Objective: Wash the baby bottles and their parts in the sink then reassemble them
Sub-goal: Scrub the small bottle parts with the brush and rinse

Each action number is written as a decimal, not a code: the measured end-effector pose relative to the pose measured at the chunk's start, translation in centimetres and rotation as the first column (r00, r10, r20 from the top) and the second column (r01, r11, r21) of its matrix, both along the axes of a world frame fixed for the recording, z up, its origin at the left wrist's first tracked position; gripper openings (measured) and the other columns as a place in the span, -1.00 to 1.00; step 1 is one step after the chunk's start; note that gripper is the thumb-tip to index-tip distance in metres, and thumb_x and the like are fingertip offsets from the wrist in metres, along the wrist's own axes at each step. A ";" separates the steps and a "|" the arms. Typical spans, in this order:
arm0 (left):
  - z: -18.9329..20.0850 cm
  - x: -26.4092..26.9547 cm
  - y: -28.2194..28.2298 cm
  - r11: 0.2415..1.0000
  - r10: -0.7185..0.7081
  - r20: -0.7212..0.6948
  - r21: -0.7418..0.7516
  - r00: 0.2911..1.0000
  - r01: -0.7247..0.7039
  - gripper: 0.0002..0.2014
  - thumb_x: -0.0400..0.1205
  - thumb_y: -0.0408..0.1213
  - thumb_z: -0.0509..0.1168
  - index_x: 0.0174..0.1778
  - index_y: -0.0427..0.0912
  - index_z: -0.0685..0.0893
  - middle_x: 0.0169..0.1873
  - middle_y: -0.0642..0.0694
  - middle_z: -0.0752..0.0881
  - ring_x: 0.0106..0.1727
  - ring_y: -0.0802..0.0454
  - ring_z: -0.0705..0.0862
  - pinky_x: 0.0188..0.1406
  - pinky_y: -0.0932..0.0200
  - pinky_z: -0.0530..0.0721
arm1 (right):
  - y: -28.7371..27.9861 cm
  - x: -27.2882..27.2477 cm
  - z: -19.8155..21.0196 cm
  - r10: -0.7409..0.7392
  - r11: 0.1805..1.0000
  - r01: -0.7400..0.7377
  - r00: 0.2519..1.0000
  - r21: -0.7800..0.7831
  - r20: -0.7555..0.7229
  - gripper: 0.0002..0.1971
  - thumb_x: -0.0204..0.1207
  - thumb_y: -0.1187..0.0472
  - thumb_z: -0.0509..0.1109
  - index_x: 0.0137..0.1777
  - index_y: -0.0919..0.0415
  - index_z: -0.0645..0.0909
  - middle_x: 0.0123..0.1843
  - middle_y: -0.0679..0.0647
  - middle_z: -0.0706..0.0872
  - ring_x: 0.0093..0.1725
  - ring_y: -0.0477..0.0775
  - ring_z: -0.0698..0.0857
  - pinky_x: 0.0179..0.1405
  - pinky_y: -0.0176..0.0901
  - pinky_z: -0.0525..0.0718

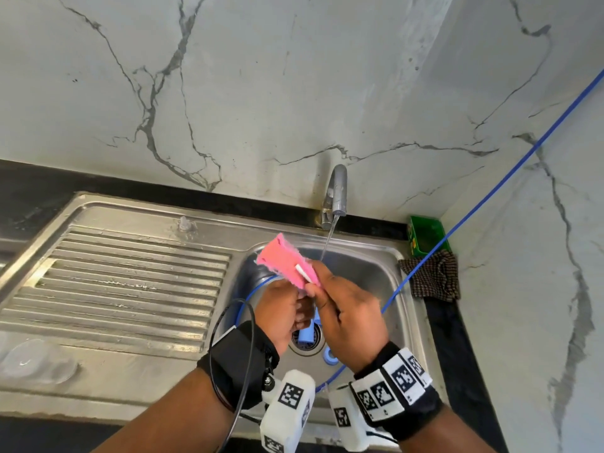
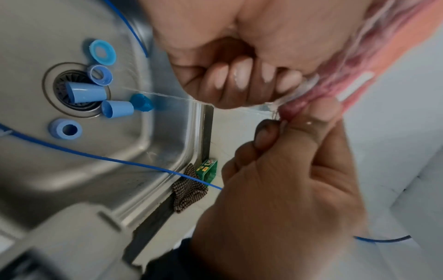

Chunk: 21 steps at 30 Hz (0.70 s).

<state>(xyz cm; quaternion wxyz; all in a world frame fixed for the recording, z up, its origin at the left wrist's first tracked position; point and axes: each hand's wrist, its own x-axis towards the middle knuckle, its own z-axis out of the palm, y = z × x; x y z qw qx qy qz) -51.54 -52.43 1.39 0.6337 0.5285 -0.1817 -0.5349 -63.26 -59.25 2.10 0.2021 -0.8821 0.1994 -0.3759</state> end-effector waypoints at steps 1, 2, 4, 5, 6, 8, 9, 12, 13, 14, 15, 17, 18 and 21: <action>-0.1 0.0 0.0 1.000 -0.010 0.005 0.001 1.000 0.010 -0.64 0.75 -0.33 0.08 -0.41 -0.08 0.35 -0.60 0.04 0.28 -0.58 0.10 0.23 -0.56 0.23 0.20 | -0.2 -0.2 -0.2 0.015 1.000 -0.015 1.000 -0.015 -0.011 -0.61 0.69 0.15 0.31 0.46 0.25 0.64 -0.14 0.06 0.80 -0.24 -0.06 0.67 -0.24 -0.30 0.63; -0.2 -0.1 -0.1 1.000 -0.023 0.010 0.003 1.000 0.023 -0.63 0.77 -0.29 0.08 -0.41 -0.07 0.35 -0.60 0.04 0.27 -0.58 0.10 0.23 -0.57 0.24 0.22 | -0.8 -0.3 -0.3 -0.013 1.000 0.013 1.000 -0.013 -0.015 -0.61 0.69 0.14 0.30 0.46 0.24 0.64 -0.15 0.07 0.80 -0.24 -0.04 0.67 -0.27 -0.27 0.64; -0.4 -0.5 -0.5 0.999 -0.036 0.007 0.014 0.999 0.035 -0.60 0.80 -0.22 0.10 -0.42 -0.05 0.36 -0.59 0.02 0.27 -0.57 0.10 0.22 -0.58 0.23 0.21 | -1.6 -0.4 -0.6 -0.119 0.992 0.118 0.993 0.041 0.011 -0.61 0.69 0.13 0.29 0.46 0.21 0.64 -0.18 0.07 0.81 -0.25 -0.04 0.66 -0.32 -0.29 0.63; -0.5 -0.6 -0.7 0.999 -0.032 0.015 0.016 0.999 0.031 -0.59 0.79 -0.23 0.11 -0.44 -0.05 0.38 -0.58 0.01 0.27 -0.57 0.10 0.22 -0.57 0.23 0.21 | -1.6 -0.3 -0.6 -0.121 0.991 0.119 0.993 0.067 0.016 -0.61 0.69 0.13 0.28 0.47 0.19 0.63 -0.17 0.05 0.81 -0.25 -0.07 0.66 -0.29 -0.44 0.60; -0.7 -0.7 -0.8 1.000 -0.020 0.022 0.017 1.000 0.020 -0.60 0.78 -0.27 0.10 -0.44 -0.04 0.41 -0.56 -0.01 0.27 -0.57 0.10 0.23 -0.56 0.23 0.21 | -1.3 -0.2 -0.6 -0.081 0.994 0.080 0.997 0.074 0.011 -0.61 0.69 0.14 0.29 0.47 0.19 0.63 -0.16 0.03 0.80 -0.23 -0.10 0.66 -0.20 -0.61 0.51; -1.1 -0.3 -1.0 1.000 -0.006 0.014 0.023 1.000 0.006 -0.62 0.77 -0.34 0.07 -0.41 -0.08 0.43 -0.56 -0.01 0.28 -0.58 0.11 0.25 -0.57 0.24 0.22 | -0.8 -0.3 -1.0 0.009 0.999 -0.009 1.000 0.048 -0.012 -0.63 0.69 0.17 0.31 0.46 0.22 0.64 -0.14 0.02 0.80 -0.20 -0.16 0.66 -0.07 -0.72 0.39; -1.4 -0.1 -1.3 1.000 -0.010 -0.001 0.029 1.000 0.010 -0.63 0.79 -0.32 0.05 -0.39 -0.10 0.42 -0.58 0.00 0.29 -0.60 0.11 0.26 -0.60 0.26 0.24 | -1.3 -0.6 -1.3 -0.004 0.999 0.005 1.000 0.051 -0.024 -0.64 0.69 0.16 0.32 0.46 0.18 0.65 -0.17 -0.01 0.79 -0.23 -0.19 0.66 -0.11 -0.72 0.40; -2.4 0.4 -2.5 0.998 0.000 -0.062 0.065 0.998 0.004 -0.56 0.83 -0.15 0.04 -0.41 -0.09 0.38 -0.60 0.00 0.28 -0.61 0.11 0.24 -0.63 0.27 0.23 | -4.0 -1.9 -3.1 -0.304 0.898 0.283 0.953 0.337 0.010 -0.70 0.73 0.05 0.29 0.40 -0.20 0.63 -0.43 -0.17 0.64 -0.45 -0.27 0.58 -0.42 -0.57 0.43; -2.9 0.7 -3.0 0.996 0.010 -0.073 0.085 0.997 -0.004 -0.55 0.84 -0.10 0.04 -0.41 -0.08 0.38 -0.59 -0.01 0.29 -0.59 0.10 0.25 -0.61 0.25 0.24 | -4.8 -2.3 -3.8 -0.387 0.805 0.319 0.922 0.500 0.034 -0.76 0.75 0.02 0.26 0.32 -0.27 0.64 -0.47 -0.18 0.59 -0.51 -0.22 0.52 -0.47 -0.44 0.44; -3.5 0.9 -3.7 0.995 0.018 -0.078 0.101 0.997 -0.010 -0.55 0.84 -0.06 0.03 -0.40 -0.09 0.38 -0.57 -0.02 0.31 -0.57 0.09 0.27 -0.59 0.23 0.27 | -5.7 -2.9 -4.6 -0.445 0.710 0.315 0.894 0.629 0.054 -0.78 0.77 0.01 0.25 0.27 -0.27 0.67 -0.48 -0.17 0.54 -0.55 -0.18 0.44 -0.52 -0.29 0.43; -4.0 1.1 -4.5 0.993 0.021 -0.085 0.114 0.996 -0.011 -0.54 0.84 -0.02 0.03 -0.37 -0.11 0.40 -0.55 -0.03 0.34 -0.55 0.08 0.31 -0.56 0.22 0.33 | -6.3 -3.3 -5.2 -0.473 0.645 0.290 0.878 0.707 0.071 -0.78 0.78 0.01 0.24 0.26 -0.23 0.70 -0.48 -0.13 0.50 -0.54 -0.13 0.37 -0.54 -0.24 0.39; -5.0 1.7 -5.8 0.991 0.032 -0.117 0.132 0.993 -0.016 -0.52 0.83 0.04 0.02 -0.33 -0.16 0.48 -0.51 -0.06 0.43 -0.51 0.05 0.41 -0.50 0.18 0.45 | -6.9 -3.7 -5.9 -0.459 0.609 0.251 0.885 0.753 0.076 -0.77 0.76 -0.06 0.25 0.27 -0.18 0.71 -0.46 -0.07 0.44 -0.52 -0.06 0.31 -0.56 -0.26 0.33; -5.5 2.0 -6.7 0.990 0.041 -0.138 0.137 0.990 -0.022 -0.52 0.83 0.04 0.03 -0.30 -0.19 0.53 -0.49 -0.07 0.49 -0.50 0.04 0.48 -0.46 0.17 0.51 | -7.3 -3.7 -6.2 -0.442 0.608 0.241 0.894 0.756 0.071 -0.75 0.73 -0.12 0.27 0.28 -0.19 0.71 -0.46 -0.06 0.44 -0.52 -0.05 0.31 -0.57 -0.27 0.32; -6.6 2.6 -9.5 0.993 0.045 -0.169 0.120 0.985 -0.025 -0.58 0.82 -0.05 0.09 -0.15 -0.26 0.66 -0.37 -0.13 0.65 -0.39 0.04 0.66 -0.32 0.15 0.67 | -8.6 -3.4 -7.1 -0.449 0.563 0.243 0.892 0.790 0.047 -0.77 0.74 -0.05 0.27 0.24 -0.28 0.72 -0.45 -0.02 0.44 -0.52 -0.05 0.30 -0.61 -0.29 0.31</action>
